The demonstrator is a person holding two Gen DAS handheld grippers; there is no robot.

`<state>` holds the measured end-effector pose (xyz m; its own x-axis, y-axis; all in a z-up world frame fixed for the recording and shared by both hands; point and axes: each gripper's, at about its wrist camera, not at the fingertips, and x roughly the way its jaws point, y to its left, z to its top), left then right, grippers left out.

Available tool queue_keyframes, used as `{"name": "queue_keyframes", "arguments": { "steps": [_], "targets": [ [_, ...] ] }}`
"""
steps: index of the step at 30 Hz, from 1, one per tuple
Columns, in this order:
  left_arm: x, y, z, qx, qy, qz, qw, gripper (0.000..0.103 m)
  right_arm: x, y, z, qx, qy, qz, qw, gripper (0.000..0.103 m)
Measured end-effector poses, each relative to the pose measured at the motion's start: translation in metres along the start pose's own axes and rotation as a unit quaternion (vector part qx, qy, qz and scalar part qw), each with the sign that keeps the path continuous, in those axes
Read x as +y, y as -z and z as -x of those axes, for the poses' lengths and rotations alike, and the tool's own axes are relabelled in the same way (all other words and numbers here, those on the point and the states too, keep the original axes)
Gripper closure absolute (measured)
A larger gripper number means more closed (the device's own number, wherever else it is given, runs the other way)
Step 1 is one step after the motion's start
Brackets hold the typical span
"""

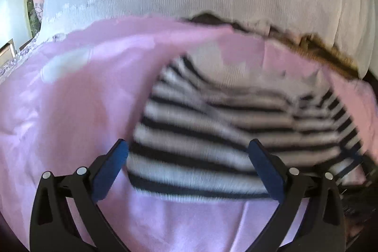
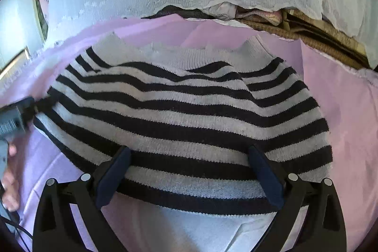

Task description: Fold small clothes

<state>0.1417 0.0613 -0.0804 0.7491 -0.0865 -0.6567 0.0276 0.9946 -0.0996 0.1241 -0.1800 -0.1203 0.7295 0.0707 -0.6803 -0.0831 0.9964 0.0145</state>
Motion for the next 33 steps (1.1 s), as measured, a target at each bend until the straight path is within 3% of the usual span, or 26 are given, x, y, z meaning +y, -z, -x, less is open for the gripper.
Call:
{"name": "queue_keyframes", "arguments": {
  "steps": [5, 8, 12, 16, 19, 21, 23, 25, 29, 30, 31, 32, 33],
  "targets": [
    [-0.005, -0.040, -0.012, 0.005, 0.057, 0.009, 0.9983, 0.004, -0.005, -0.002, -0.001, 0.001, -0.006, -0.001, 1.000, 0.003],
    [-0.022, -0.056, -0.042, 0.029, 0.095, -0.015, 0.9949, 0.004, -0.003, 0.000, 0.000, 0.004, -0.014, -0.005, 1.000, 0.003],
    [-0.023, -0.045, -0.108, 0.080, 0.058, -0.022, 0.9948, 0.004, -0.005, -0.001, -0.001, 0.006, -0.027, -0.010, 1.000, 0.003],
    [-0.030, -0.042, -0.096, 0.054, 0.044, -0.043, 0.9967, 0.004, -0.009, -0.005, 0.003, -0.005, -0.045, -0.023, 0.999, 0.003],
    [-0.030, -0.044, -0.088, 0.038, 0.035, -0.035, 0.9981, 0.004, -0.027, -0.017, 0.021, -0.052, -0.097, -0.075, 0.991, 0.003],
    [-0.024, -0.054, -0.076, 0.017, 0.049, -0.013, 0.9986, 0.004, -0.042, -0.032, 0.031, -0.083, -0.117, -0.112, 0.983, 0.004],
    [-0.017, -0.066, -0.068, 0.005, 0.076, 0.009, 0.9971, 0.004, -0.061, -0.052, 0.030, -0.099, -0.135, -0.152, 0.974, 0.010],
    [-0.012, -0.074, -0.075, 0.020, 0.088, 0.020, 0.9957, 0.004, -0.082, -0.069, 0.017, -0.109, -0.164, -0.199, 0.960, 0.016],
    [-0.005, -0.068, -0.116, 0.079, 0.059, 0.034, 0.9945, 0.005, -0.122, -0.084, -0.044, -0.074, -0.229, -0.302, 0.922, 0.028],
    [-0.008, -0.068, -0.118, 0.081, 0.050, 0.024, 0.9952, 0.005, -0.131, -0.082, -0.058, -0.063, -0.211, -0.315, 0.923, 0.030],
    [-0.015, -0.067, -0.117, 0.078, 0.035, 0.006, 0.9963, 0.005, -0.138, -0.079, -0.067, -0.056, -0.187, -0.322, 0.926, 0.045],
    [-0.026, -0.065, -0.116, 0.076, 0.016, -0.020, 0.9968, 0.004, -0.146, -0.073, -0.078, -0.045, -0.167, -0.332, 0.927, 0.072],
    [-0.034, -0.062, -0.118, 0.073, -0.003, -0.040, 0.9965, 0.004, -0.158, -0.066, -0.083, -0.037, -0.159, -0.362, 0.918, 0.080]
  ]
}}
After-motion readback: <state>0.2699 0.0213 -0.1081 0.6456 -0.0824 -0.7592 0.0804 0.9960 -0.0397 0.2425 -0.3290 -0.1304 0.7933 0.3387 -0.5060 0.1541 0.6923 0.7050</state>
